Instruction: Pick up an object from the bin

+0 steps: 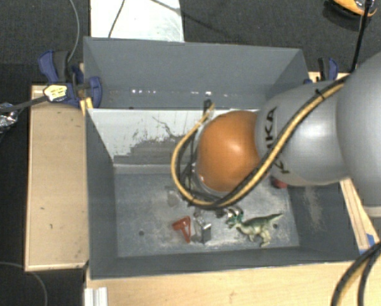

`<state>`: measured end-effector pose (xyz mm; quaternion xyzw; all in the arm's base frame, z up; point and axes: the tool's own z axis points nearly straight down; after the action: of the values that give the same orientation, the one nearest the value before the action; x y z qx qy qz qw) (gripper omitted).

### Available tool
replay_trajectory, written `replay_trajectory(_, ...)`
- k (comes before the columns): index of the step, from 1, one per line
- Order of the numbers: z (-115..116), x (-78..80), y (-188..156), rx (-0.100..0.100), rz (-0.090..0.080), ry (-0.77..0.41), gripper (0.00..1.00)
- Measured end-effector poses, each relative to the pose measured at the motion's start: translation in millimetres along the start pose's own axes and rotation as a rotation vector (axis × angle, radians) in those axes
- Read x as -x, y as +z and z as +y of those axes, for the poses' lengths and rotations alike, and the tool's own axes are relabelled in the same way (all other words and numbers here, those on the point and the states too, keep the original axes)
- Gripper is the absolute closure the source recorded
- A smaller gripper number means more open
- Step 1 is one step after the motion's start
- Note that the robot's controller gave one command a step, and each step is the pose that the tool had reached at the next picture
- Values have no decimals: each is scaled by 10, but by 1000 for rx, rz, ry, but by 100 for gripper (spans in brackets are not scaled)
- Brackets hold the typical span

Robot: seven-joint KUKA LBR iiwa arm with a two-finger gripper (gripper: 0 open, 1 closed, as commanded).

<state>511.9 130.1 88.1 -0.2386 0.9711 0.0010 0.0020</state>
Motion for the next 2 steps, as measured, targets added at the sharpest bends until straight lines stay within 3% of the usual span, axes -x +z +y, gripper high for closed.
replay_trajectory(1, 28, -47, 159, 2, -1, 486, 100)
replay_trajectory(2, 27, -47, 159, 2, -1, 487, 100)
